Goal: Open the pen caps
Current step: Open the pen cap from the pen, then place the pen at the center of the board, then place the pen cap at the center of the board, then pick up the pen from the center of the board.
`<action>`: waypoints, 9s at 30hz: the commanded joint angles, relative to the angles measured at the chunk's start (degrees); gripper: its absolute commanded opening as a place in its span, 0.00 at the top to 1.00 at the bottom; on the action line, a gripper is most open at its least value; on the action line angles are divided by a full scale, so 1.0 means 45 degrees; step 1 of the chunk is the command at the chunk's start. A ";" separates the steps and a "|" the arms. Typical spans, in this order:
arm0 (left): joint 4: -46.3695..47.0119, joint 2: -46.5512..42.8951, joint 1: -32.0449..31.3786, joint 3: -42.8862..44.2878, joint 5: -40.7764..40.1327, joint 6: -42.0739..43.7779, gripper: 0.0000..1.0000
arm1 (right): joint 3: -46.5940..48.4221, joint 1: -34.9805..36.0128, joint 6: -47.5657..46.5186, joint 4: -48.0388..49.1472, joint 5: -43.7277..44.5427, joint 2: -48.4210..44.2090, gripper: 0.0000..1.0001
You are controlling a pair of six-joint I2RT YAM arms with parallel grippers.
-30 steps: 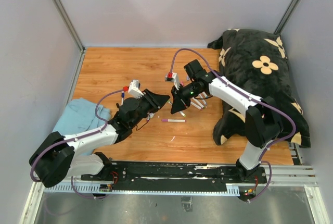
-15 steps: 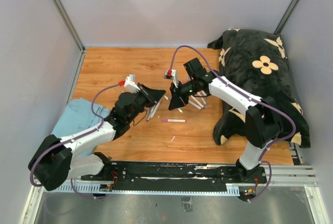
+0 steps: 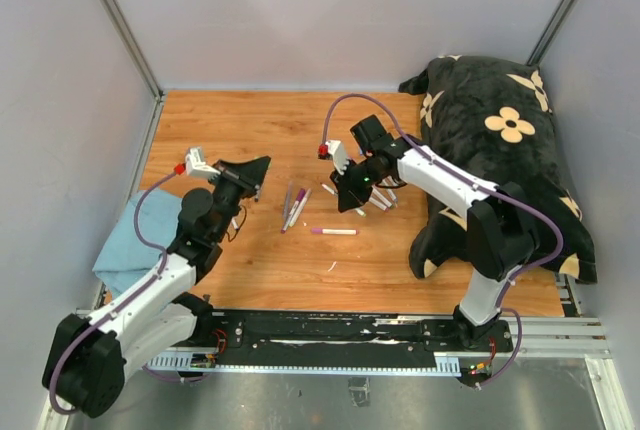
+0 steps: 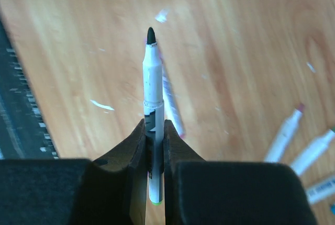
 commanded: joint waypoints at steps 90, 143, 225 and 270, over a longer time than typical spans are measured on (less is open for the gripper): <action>-0.3428 0.9362 -0.2195 0.4384 0.0490 0.0434 1.00 | 0.1047 -0.1537 -0.0390 -0.1400 0.4859 0.0258 0.61; -0.7657 1.4409 -0.2194 1.0722 0.0212 0.2018 0.71 | 0.1033 -0.1657 -0.0359 -0.1396 0.4585 0.0198 0.61; -0.3139 -0.6315 -0.2176 -0.4932 0.0238 0.4708 0.01 | -0.2695 0.0768 -0.6424 0.1270 0.0457 -0.1121 0.01; -0.4376 -0.7491 -0.2175 -0.5173 -0.0297 0.4713 0.01 | 0.0340 0.2419 -0.4922 -0.0791 0.3551 0.2527 0.65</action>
